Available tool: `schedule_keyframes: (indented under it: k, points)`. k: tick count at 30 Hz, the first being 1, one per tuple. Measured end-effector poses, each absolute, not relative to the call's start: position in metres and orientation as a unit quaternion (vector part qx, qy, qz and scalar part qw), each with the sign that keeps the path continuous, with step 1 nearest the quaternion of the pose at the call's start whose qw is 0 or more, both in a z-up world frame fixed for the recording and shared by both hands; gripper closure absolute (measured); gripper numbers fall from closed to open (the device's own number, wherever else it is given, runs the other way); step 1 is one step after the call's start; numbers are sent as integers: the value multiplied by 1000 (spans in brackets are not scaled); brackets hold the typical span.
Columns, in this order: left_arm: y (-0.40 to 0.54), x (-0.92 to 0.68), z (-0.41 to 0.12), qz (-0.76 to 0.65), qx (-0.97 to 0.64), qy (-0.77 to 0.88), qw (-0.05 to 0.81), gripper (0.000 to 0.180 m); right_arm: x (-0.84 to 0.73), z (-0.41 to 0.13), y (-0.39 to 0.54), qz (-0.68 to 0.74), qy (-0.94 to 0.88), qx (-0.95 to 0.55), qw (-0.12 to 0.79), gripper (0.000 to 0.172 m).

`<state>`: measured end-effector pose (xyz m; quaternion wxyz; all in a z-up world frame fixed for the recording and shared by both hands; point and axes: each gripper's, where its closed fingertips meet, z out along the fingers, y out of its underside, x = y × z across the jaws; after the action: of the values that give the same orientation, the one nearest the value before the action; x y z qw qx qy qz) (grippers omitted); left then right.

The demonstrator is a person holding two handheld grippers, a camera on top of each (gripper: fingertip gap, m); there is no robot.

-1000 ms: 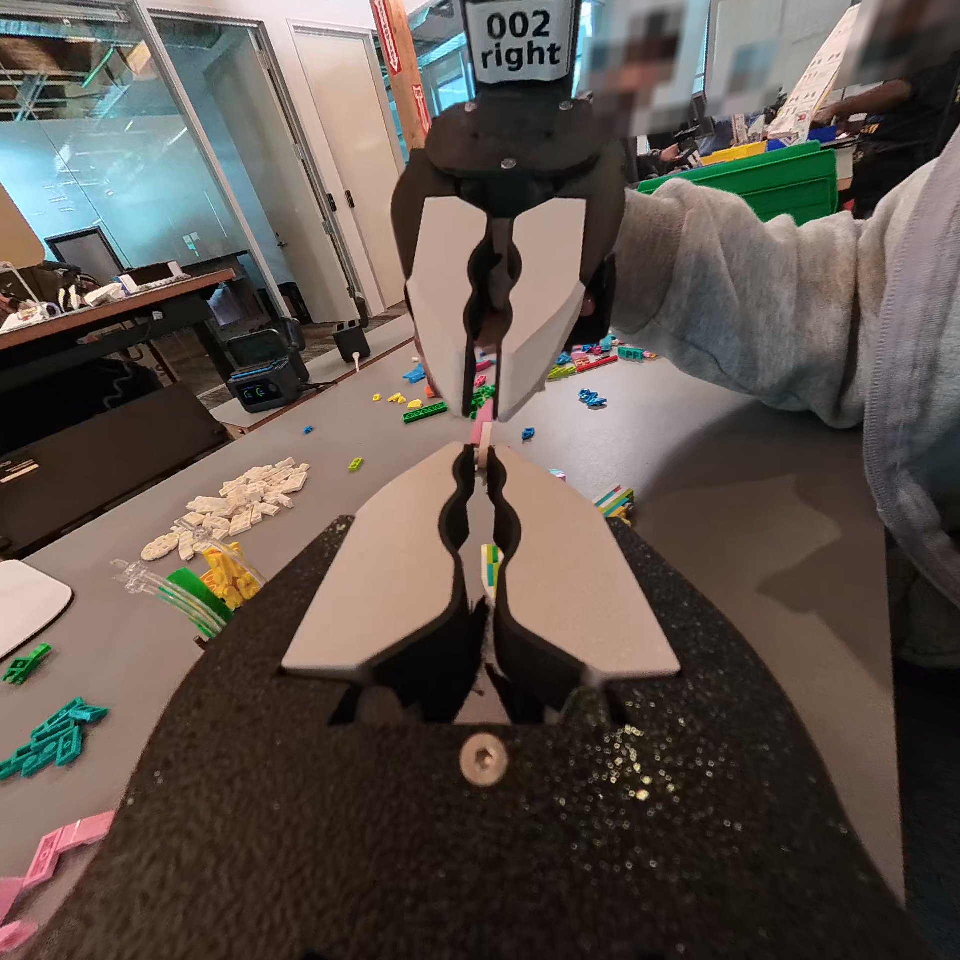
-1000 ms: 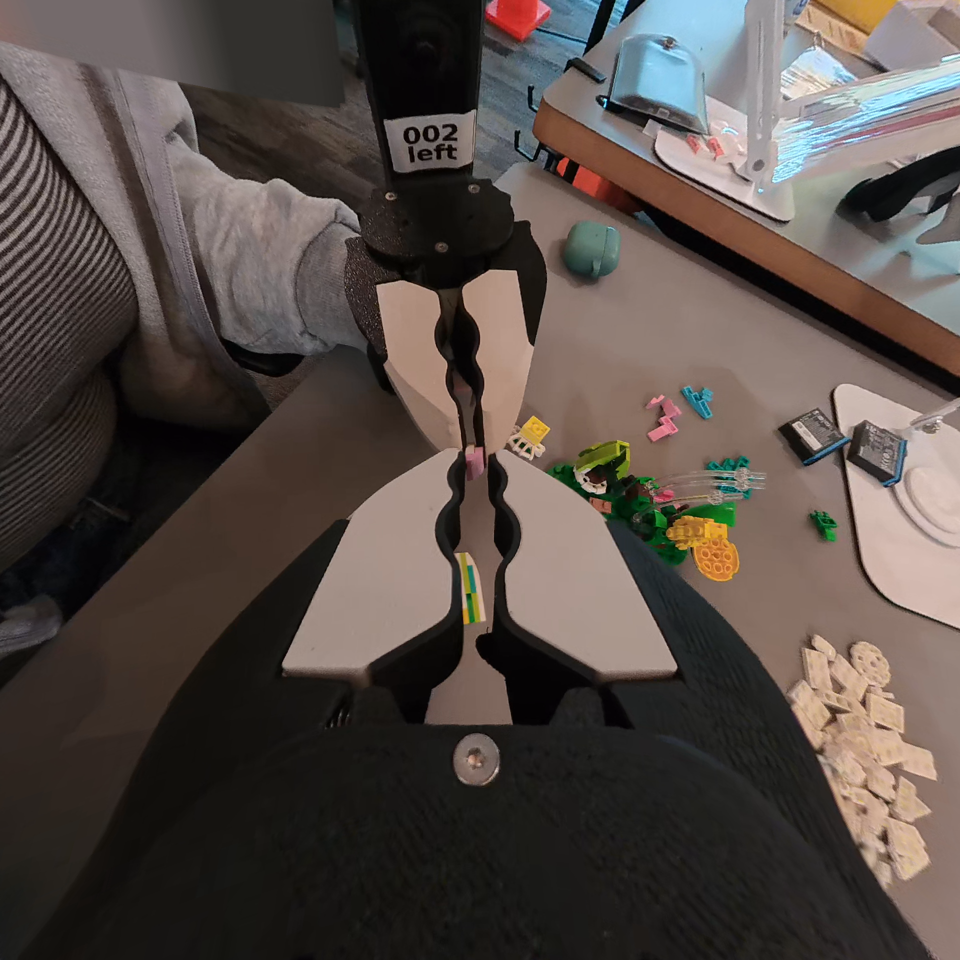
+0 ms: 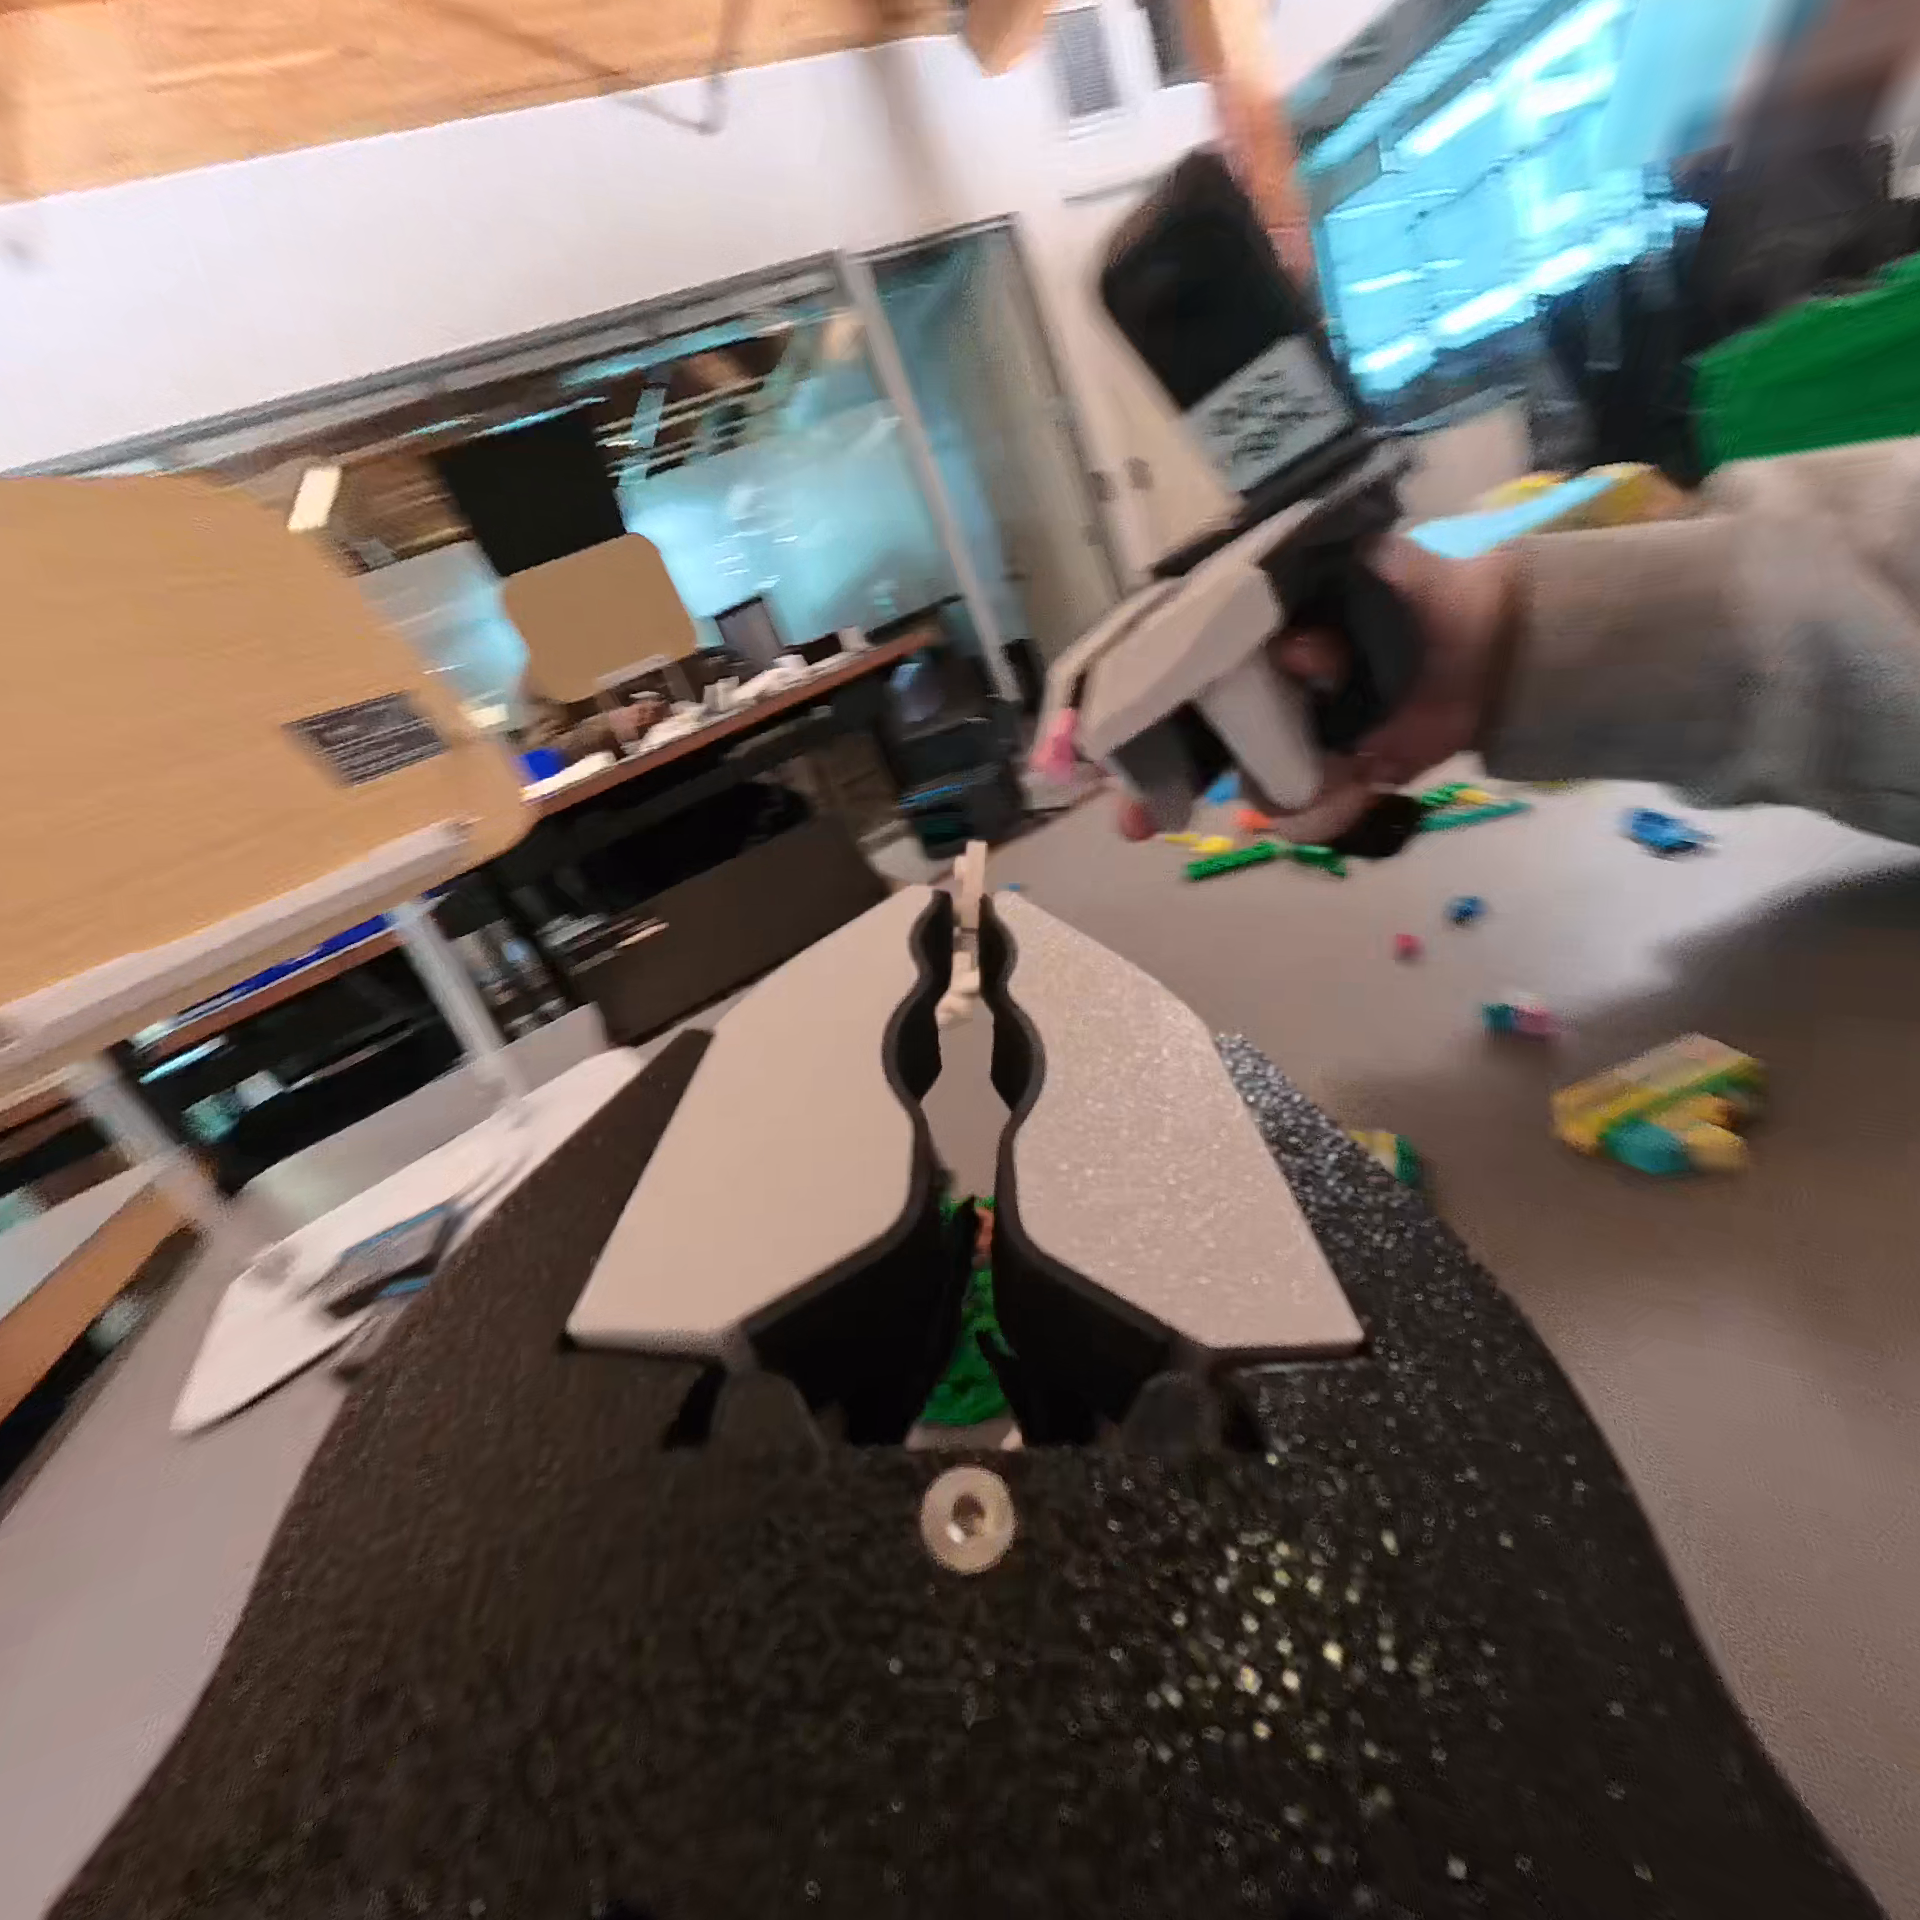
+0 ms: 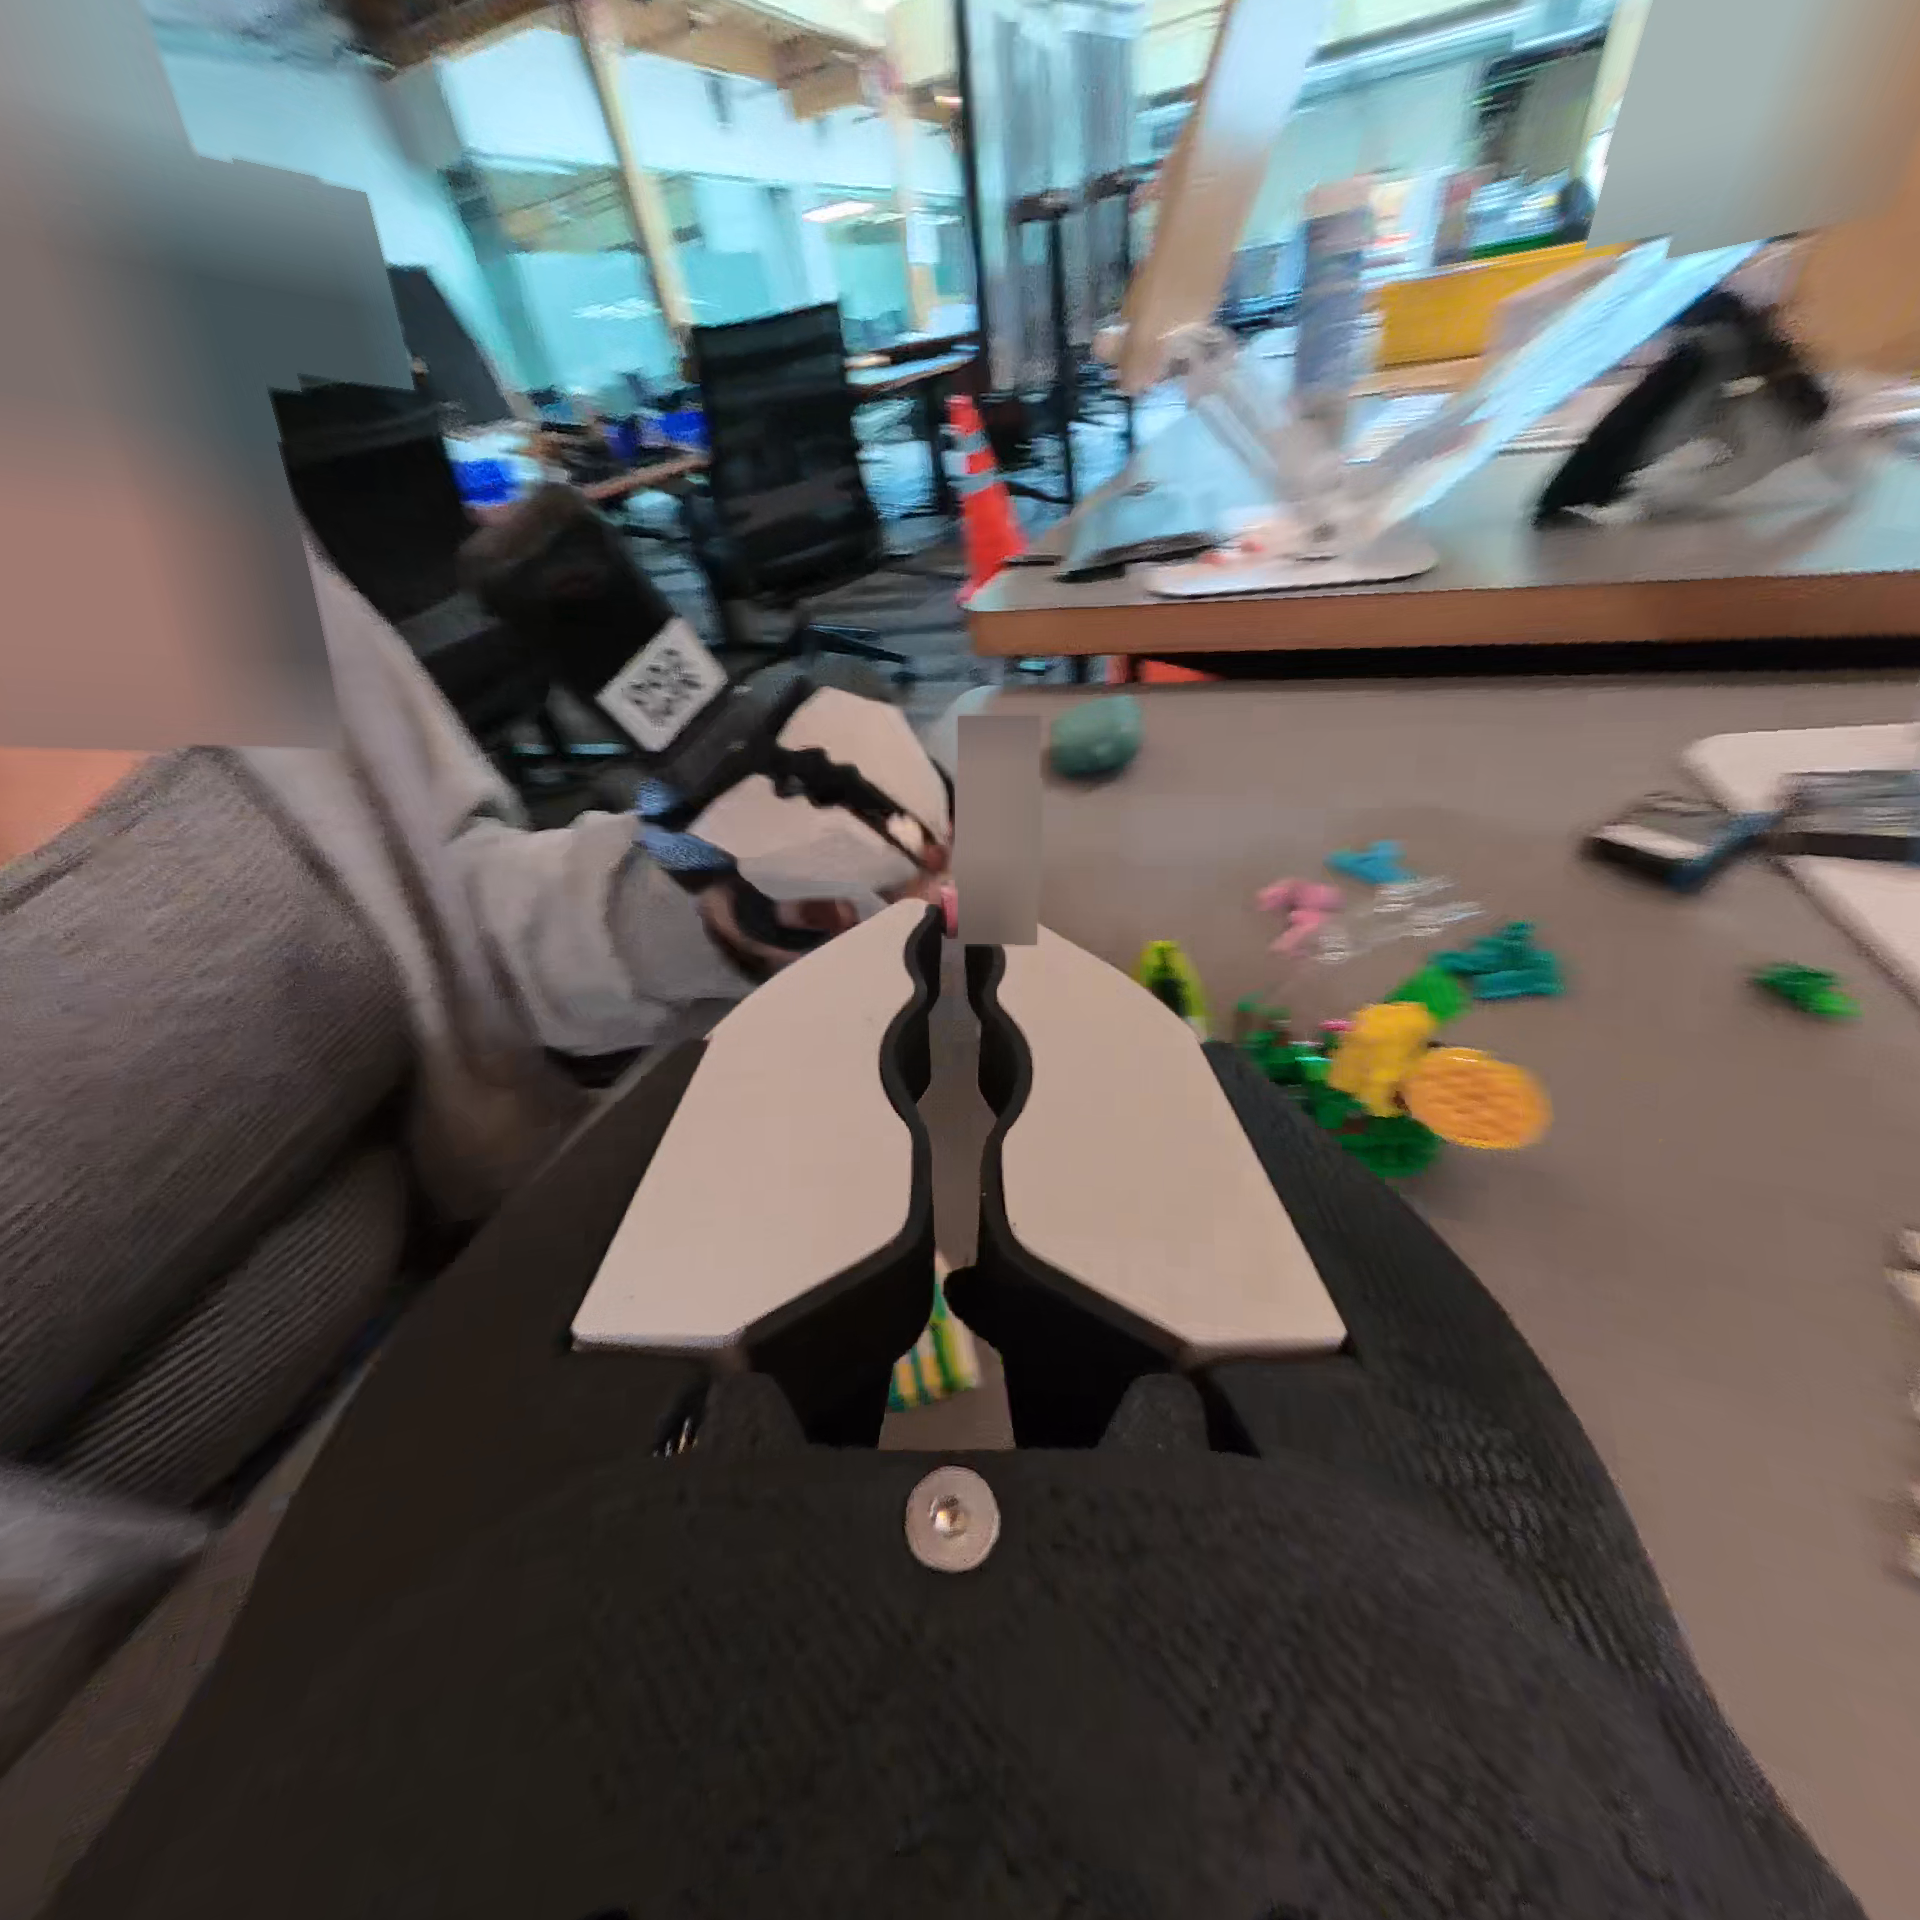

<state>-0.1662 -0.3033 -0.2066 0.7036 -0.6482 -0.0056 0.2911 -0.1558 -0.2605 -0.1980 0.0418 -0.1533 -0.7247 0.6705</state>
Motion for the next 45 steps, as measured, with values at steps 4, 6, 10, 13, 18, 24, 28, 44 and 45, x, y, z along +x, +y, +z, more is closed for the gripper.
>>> schedule_keyframes:
  k: [4,6,10,13,18,24,28,44,45]
  points:
    - [-365,-212,-180,390,-550,-166,719,176,-191,-199,-268,591,-769,-171,174,169]
    - [-400,-222,-169,446,-497,-217,712,176,-207,-195,-290,546,-803,-143,190,169]
    - [-440,-227,-159,517,-449,-245,687,176,-233,-201,-349,419,-893,-36,160,169]
    - [-455,-228,-156,510,-424,-261,702,176,-248,-237,-372,256,-962,39,80,169]
    - [-458,-226,-153,483,-405,-265,730,176,-289,-280,-380,104,-993,47,39,169]
    - [-455,-226,-152,483,-406,-256,733,176,-308,-317,-368,23,-1000,11,7,168]
    - [-455,-228,-153,485,-411,-256,728,176,-299,-306,-372,71,-996,-48,-29,139]
    - [-370,-188,-166,274,-548,-65,788,176,-182,-159,-379,354,-923,148,19,158]
    - [-368,-185,-166,268,-547,-58,791,176,-179,-159,-378,350,-925,149,16,159]
